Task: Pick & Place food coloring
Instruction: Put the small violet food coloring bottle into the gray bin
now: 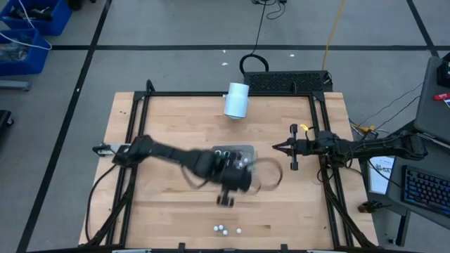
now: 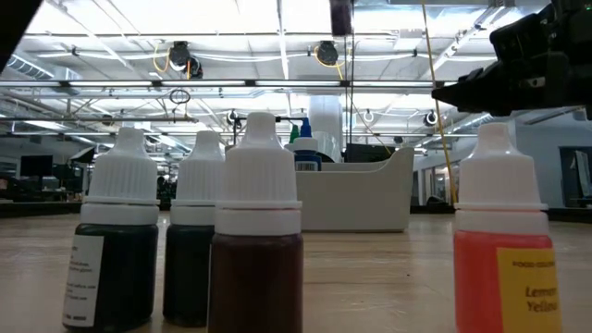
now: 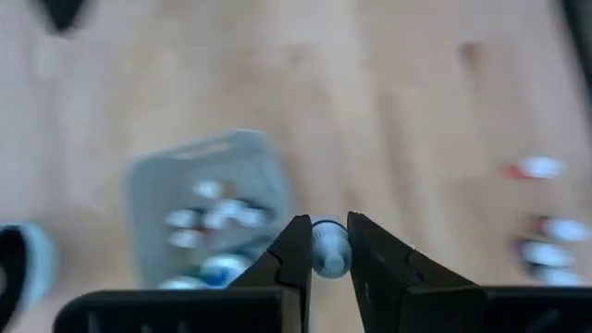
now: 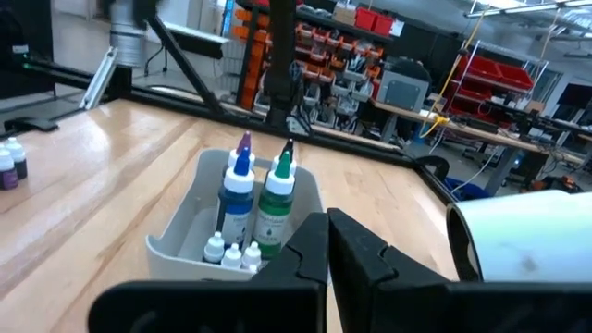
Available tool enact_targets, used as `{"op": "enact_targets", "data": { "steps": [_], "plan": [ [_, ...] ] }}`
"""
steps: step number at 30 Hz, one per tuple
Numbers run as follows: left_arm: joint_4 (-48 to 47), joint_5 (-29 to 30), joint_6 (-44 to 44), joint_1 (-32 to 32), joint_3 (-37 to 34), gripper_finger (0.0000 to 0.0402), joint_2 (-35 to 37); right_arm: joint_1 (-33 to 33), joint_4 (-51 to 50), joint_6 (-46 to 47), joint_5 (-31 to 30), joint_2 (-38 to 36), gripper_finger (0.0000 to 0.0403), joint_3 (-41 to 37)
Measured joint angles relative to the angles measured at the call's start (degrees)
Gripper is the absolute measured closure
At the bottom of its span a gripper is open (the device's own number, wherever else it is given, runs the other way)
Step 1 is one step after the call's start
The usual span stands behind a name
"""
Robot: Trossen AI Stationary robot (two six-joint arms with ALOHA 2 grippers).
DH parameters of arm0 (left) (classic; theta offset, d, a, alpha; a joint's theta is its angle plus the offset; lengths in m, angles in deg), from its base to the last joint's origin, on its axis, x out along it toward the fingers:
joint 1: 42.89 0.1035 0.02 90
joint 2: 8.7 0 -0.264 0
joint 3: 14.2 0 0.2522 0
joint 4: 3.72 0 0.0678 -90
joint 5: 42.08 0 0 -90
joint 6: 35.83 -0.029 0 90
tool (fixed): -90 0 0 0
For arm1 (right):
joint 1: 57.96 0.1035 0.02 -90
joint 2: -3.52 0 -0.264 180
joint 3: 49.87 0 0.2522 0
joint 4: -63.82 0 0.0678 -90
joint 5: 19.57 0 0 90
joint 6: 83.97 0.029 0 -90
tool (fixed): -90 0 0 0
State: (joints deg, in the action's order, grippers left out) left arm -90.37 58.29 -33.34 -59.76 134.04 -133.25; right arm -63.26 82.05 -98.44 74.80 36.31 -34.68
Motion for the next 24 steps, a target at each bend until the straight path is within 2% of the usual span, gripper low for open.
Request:
{"op": "enact_targets", "data": {
  "steps": [7,10,16,24],
  "plan": [
    [0.70,-2.07,-8.83,11.26,0.09,0.0341,-0.83,0.00,-4.57,-0.18,-0.05,-0.02,0.0403,0.00],
    [3.18,-5.89,-12.47,14.15,0.11,0.0343,-1.38,0.00,-6.26,-0.05,-0.05,0.02,0.0403,0.00],
    [4.03,-7.28,-14.37,16.53,0.09,0.0345,-5.28,0.00,-6.31,0.21,0.00,0.02,0.0403,0.00],
    [5.75,-4.30,-16.36,15.94,0.00,0.0343,-10.86,0.00,-6.14,0.23,0.01,-0.09,0.0403,0.00]
  ]
}}
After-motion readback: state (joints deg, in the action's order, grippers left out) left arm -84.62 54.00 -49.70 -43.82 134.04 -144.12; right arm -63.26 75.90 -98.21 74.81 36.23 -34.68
